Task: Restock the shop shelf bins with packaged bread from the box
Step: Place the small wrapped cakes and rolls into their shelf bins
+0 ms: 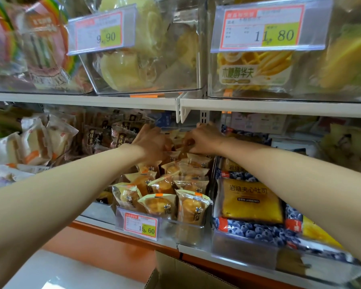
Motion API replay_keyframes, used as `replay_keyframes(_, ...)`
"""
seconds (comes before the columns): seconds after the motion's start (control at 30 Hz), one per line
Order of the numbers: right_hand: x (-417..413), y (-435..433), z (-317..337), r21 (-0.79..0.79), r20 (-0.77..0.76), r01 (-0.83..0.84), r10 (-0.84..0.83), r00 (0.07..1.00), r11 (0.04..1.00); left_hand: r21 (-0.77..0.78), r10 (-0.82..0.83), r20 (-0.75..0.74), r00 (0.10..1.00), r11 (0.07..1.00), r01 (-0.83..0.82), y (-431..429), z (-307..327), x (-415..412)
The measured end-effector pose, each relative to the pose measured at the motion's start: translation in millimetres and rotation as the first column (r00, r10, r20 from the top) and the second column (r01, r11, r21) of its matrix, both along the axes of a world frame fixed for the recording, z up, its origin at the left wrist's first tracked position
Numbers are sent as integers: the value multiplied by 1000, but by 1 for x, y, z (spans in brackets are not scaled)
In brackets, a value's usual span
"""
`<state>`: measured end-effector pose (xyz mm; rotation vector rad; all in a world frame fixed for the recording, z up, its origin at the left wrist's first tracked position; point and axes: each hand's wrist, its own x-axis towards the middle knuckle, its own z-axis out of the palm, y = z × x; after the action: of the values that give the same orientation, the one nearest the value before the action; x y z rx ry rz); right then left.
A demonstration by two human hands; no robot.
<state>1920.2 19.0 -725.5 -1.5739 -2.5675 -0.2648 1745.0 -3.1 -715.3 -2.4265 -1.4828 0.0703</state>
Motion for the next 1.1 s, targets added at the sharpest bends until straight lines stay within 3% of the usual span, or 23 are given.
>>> replay_keyframes(0.3,-11,19,-4,9,-206,105,-101,973,994,-81,13,110,994,997,-4,11,-2,-8)
replay_keyframes(0.43,-10,16,-3,-62,-129,122,-129,983,991,-64,26,103,994,998,-20,9,-4,-6)
replay_keyframes(0.5,-7,8,6,-70,-188,103,-114,975,992,-77,29,123,992,997,-20,6,0,-6)
replay_keyframes(0.6,7,-14,24,-80,-385,57,-84,919,995,-75,21,272,962,997,-1,0,11,-7)
replay_keyframes(0.67,17,-32,31,-101,-326,29,-60,944,994,-119,6,331,944,992,36,-6,17,-7)
replay_keyframes(0.8,26,-54,20,-103,-86,41,-50,995,994,-219,-41,136,990,973,70,-20,19,-3)
replay_keyframes(1.1,24,-53,16,-157,-96,41,-56,994,987,-304,-23,-9,1000,953,19,-24,16,6)
